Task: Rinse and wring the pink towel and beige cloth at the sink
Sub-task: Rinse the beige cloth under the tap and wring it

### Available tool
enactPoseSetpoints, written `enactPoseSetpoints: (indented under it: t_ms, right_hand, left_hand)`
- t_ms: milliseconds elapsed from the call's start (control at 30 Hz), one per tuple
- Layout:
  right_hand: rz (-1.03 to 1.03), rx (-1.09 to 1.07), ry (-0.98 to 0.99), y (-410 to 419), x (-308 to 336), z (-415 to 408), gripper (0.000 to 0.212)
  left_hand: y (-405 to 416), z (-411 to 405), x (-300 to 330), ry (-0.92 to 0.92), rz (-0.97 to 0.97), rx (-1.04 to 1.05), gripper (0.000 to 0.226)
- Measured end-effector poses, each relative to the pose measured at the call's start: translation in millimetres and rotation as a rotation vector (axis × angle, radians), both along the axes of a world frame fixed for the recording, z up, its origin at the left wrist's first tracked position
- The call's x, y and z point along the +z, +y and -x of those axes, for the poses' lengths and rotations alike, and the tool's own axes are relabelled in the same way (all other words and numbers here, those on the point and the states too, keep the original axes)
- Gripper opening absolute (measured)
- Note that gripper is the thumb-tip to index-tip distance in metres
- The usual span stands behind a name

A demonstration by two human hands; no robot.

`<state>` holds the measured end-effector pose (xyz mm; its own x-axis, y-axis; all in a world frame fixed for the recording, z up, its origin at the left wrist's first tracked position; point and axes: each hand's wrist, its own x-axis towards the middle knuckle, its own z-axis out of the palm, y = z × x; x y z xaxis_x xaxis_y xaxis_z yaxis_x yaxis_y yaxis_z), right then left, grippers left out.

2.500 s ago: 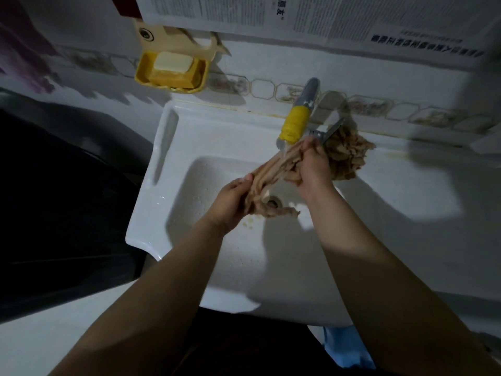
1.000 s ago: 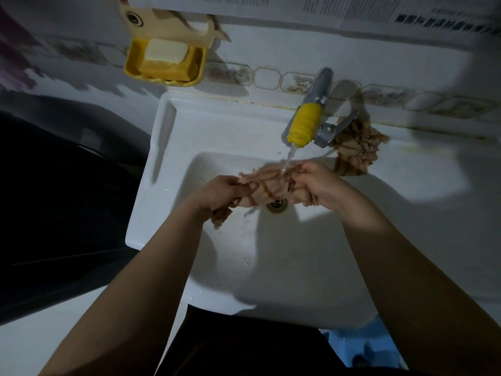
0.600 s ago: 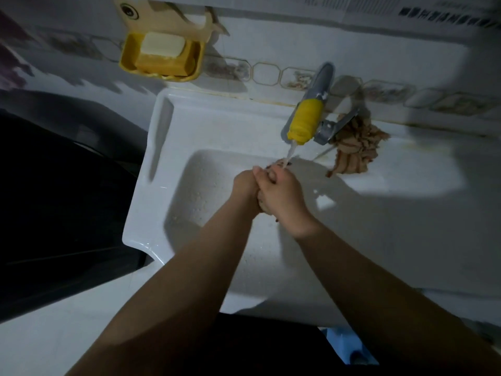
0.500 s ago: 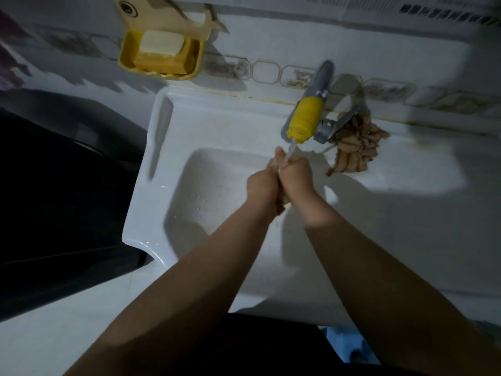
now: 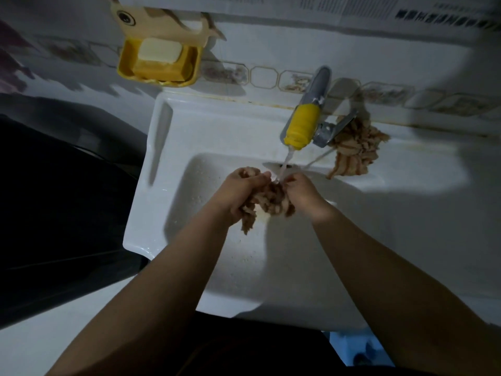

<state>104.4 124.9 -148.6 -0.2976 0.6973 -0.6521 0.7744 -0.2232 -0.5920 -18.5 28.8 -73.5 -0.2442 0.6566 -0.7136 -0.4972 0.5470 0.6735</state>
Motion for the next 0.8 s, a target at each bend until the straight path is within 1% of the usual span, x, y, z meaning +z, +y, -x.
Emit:
enactPoseSetpoints:
  t_ms: [33, 67, 100, 133, 167, 200, 233, 333, 400, 433, 467, 533, 567, 600, 633, 667, 700, 733, 767, 800]
  right_hand:
    - [-0.045, -0.011, 0.018, -1, -2, -7, 0.018]
    - [-0.086, -0.078, 0.115, -3, 0, -10, 0.019]
    - [-0.077, -0.187, 0.275, -7, 7, -11, 0.021]
    - [-0.005, -0.288, 0.428, -13, 15, -6, 0.021]
    - [0.119, -0.351, 0.556, -20, 21, 1, 0.021]
    - [0.232, -0.384, 0.634, -28, 25, 8, 0.03]
    - [0.291, -0.365, 0.617, -36, 29, 13, 0.043]
    - [0.307, -0.27, 0.504, -51, 31, 14, 0.075]
    - [0.306, -0.179, 0.518, -54, 26, 8, 0.086]
    - [0.294, -0.1, 0.5, -54, 24, 6, 0.086]
    - [0.289, -0.029, 0.471, -55, 22, 6, 0.076]
    - [0.318, 0.049, 0.444, -55, 17, 5, 0.036]
    - [0.345, 0.082, 0.453, -54, 13, 2, 0.019]
    - [0.363, 0.118, 0.443, -51, 9, -1, 0.022]
    - [0.375, 0.154, 0.391, -47, 7, -6, 0.029]
    - [0.371, 0.18, 0.288, -43, 6, -10, 0.033]
    - [0.343, 0.205, 0.19, -37, 5, -15, 0.032]
    - [0.311, 0.211, 0.122, -31, 7, -19, 0.024]
    - [0.318, 0.174, 0.12, -24, 7, -23, 0.014]
    - [0.341, 0.109, 0.174, -17, 9, -27, 0.009]
  left_hand:
    - [-2, 5, 1, 0.015, 0.027, -0.046, 0.018]
    - [-3, 9, 2, -0.004, 0.049, -0.094, 0.016]
    - [-2, 9, 3, -0.044, 0.058, -0.135, 0.014]
    - [-1, 8, 5, -0.08, 0.062, -0.164, 0.013]
    - [2, 5, 7, -0.088, 0.066, -0.187, 0.016]
    - [5, 3, 9, -0.069, 0.07, -0.206, 0.019]
    - [8, 2, 11, -0.023, 0.074, -0.227, 0.023]
    - [18, 12, 17, 0.129, 0.093, -0.323, 0.035]
    - [25, 22, 20, 0.187, 0.113, -0.348, 0.033]
    - [30, 26, 21, 0.209, 0.125, -0.363, 0.032]
    - [33, 29, 23, 0.222, 0.131, -0.388, 0.032]
    - [40, 34, 27, 0.225, 0.119, -0.459, 0.034]
    - [43, 37, 28, 0.224, 0.1, -0.502, 0.039]
    - [44, 42, 27, 0.223, 0.069, -0.55, 0.046]
    - [44, 47, 26, 0.235, 0.051, -0.593, 0.052]
    - [43, 54, 23, 0.252, 0.049, -0.605, 0.056]
    - [41, 60, 20, 0.279, 0.063, -0.591, 0.056]
    - [38, 63, 14, 0.32, 0.083, -0.565, 0.05]
    - [34, 63, 8, 0.389, 0.12, -0.53, 0.041]
    - [28, 60, 2, 0.485, 0.171, -0.48, 0.029]
